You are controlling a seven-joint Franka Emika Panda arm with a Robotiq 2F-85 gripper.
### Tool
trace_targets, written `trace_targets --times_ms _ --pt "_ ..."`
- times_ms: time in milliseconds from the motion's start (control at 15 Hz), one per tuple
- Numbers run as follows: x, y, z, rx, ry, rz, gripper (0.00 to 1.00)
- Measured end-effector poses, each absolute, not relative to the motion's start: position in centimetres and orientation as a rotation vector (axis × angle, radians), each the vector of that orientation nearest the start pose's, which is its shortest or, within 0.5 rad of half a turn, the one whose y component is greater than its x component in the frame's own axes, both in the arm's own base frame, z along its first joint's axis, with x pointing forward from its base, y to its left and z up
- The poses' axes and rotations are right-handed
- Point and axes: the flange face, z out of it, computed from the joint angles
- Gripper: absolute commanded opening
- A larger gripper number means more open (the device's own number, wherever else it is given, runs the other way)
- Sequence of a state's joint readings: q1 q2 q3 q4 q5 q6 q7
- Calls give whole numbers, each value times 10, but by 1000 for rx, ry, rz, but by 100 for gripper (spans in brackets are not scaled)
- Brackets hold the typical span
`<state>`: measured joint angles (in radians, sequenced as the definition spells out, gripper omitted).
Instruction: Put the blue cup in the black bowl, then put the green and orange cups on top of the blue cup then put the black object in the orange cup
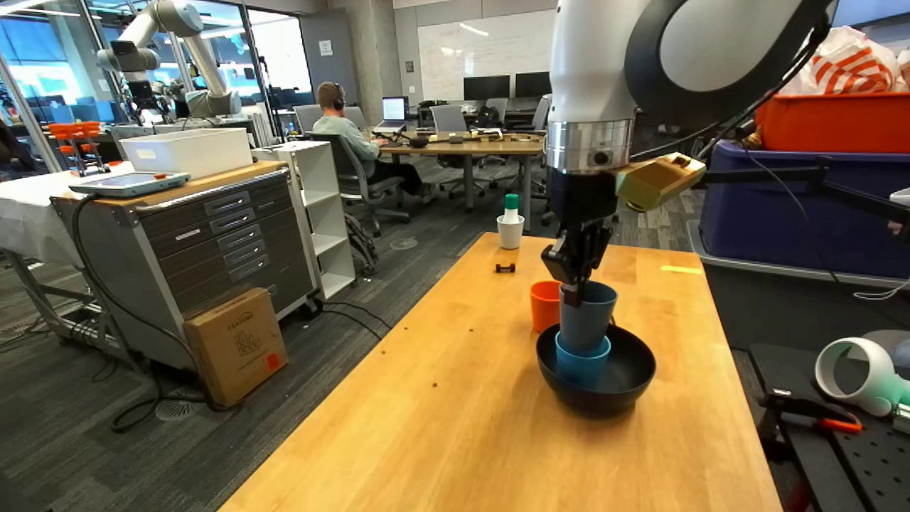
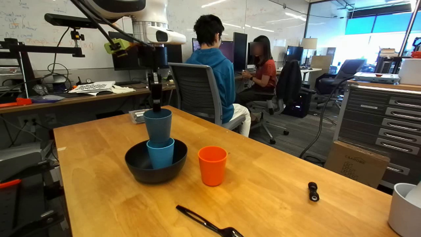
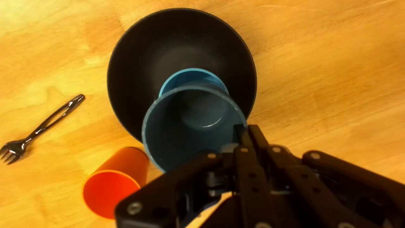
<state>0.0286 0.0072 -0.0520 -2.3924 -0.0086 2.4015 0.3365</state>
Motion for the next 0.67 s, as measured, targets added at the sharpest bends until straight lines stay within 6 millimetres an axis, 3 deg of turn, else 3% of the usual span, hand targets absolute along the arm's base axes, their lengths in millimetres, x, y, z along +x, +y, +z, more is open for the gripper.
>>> trace_targets --times_ms 667 --pt "490 -22 305 -3096 586 21 2"
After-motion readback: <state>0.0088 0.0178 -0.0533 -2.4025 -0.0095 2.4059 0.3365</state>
